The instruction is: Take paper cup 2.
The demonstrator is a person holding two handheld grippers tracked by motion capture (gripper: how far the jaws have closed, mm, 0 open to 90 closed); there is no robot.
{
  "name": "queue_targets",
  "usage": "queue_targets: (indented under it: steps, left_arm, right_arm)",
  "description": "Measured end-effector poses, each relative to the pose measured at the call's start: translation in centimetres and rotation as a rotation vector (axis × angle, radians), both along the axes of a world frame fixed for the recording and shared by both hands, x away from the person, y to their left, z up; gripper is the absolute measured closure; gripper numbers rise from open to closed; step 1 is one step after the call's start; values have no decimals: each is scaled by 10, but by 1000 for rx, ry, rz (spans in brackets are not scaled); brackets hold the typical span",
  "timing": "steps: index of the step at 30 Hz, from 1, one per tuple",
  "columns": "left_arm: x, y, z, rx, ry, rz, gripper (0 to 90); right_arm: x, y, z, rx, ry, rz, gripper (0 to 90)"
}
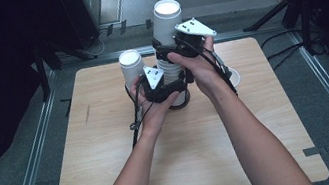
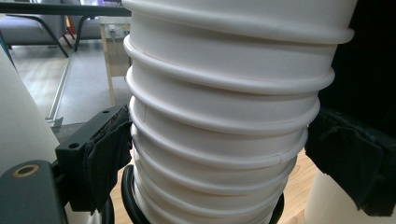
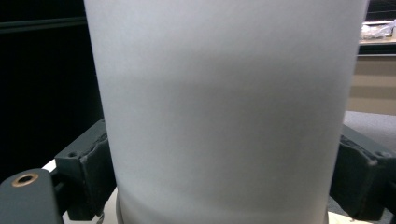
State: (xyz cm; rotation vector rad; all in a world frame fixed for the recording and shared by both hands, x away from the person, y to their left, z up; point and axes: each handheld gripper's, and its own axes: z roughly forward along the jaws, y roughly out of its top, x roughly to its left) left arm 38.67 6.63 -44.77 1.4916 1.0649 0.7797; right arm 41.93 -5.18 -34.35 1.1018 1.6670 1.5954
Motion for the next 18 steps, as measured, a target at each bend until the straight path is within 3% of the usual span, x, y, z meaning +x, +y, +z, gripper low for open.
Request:
queue_targets:
  steps: [18]
  left_arm:
    - [0,1,0,-1,0,-4,82]
  right_arm:
    - [0,1,1,5,-1,-6,100]
